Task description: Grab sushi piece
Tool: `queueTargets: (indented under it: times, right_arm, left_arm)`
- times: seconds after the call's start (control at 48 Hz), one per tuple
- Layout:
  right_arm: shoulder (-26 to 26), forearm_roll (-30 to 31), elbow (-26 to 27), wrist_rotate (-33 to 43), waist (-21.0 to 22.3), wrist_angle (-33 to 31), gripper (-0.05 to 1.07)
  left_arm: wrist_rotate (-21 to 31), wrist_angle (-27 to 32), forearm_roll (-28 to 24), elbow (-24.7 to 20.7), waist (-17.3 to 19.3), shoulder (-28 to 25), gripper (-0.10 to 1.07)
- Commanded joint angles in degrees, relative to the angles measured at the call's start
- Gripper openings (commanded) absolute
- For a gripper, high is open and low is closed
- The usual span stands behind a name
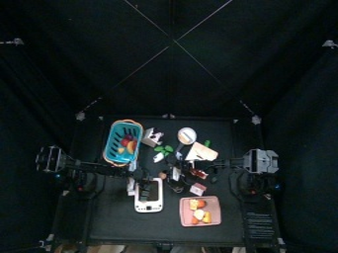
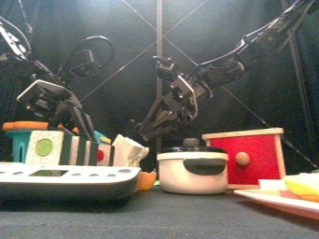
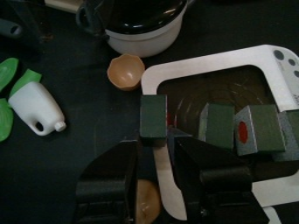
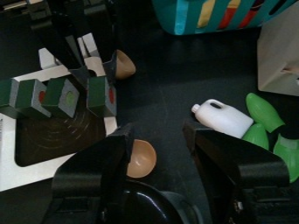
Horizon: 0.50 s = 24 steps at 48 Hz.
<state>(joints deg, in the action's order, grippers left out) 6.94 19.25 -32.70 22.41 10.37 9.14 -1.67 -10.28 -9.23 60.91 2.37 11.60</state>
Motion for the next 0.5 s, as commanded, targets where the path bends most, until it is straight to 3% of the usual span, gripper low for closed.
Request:
queueTargets:
  times: [0.0,0.479]
  right_arm:
    - [-1.05,-0.18,1.32,0.09,0.44,0.44,0.84]
    - [-1.76,0.53,1.85,-0.18,0.88,0.18,0.84]
  left_arm:
    - [0.09,0.26,0.18,-0.88,-0.35,1.67,0.63]
    - [0.26,1.14,2.11,-1.23,-0.7,4.22,0.63]
